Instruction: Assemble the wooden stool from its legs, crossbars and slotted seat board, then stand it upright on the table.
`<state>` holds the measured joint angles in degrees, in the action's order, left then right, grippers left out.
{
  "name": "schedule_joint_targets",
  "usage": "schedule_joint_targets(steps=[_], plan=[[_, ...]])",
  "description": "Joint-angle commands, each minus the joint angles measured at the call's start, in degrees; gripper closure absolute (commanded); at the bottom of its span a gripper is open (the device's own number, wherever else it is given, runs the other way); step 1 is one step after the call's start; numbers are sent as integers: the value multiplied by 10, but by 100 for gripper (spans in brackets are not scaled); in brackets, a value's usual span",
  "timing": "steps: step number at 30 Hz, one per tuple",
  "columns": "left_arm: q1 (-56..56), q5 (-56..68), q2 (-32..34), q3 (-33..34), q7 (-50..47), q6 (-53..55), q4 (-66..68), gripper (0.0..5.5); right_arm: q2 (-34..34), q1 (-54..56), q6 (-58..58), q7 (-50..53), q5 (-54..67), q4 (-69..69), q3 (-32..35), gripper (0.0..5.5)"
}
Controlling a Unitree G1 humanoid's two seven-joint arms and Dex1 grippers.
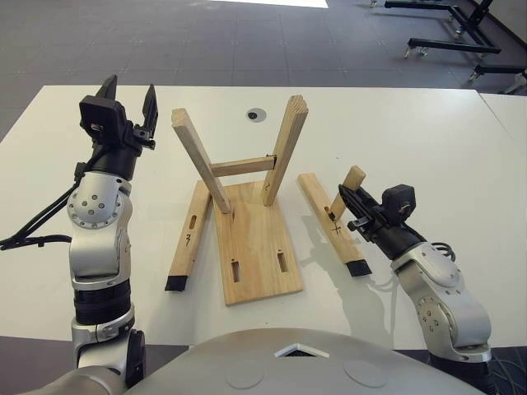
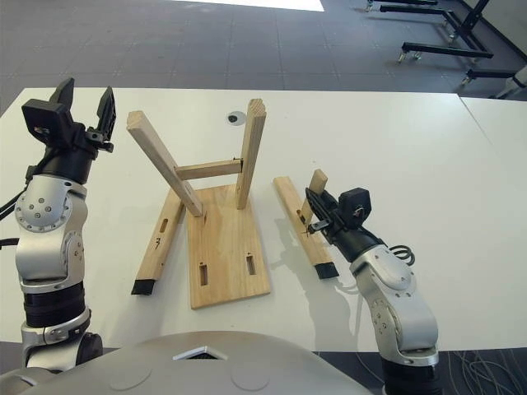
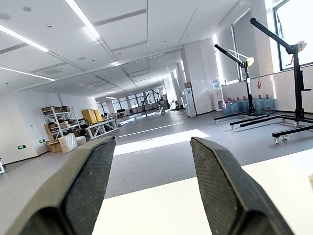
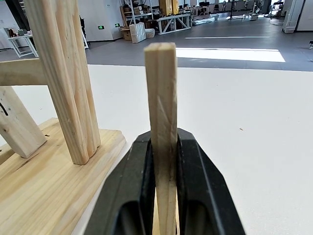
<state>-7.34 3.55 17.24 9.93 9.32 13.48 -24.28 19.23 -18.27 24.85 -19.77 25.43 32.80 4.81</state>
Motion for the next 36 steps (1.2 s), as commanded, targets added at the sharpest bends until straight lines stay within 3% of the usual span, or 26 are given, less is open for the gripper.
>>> schedule_joint_targets(steps=[1,16,19,21,36], plan=[[-13,-2,7,-4,6,-4,10,271,-7,-6,8,7,-5,4,-11,511],[-40,-3,-5,-23,7,-31,54,271,-1,8,-25,25,-77,-27,-29,511],[-41,-4,-7,-27,6,-37,63,271,-74,231,-120,49,-149,-381,-77,511],[-44,-4,-8,-29,7,-42,70,271,-98,291,-160,49,-159,-493,-80,511],[-62,-2,4,-18,12,-57,95,271,-105,372,-278,28,-191,-740,-73,511]])
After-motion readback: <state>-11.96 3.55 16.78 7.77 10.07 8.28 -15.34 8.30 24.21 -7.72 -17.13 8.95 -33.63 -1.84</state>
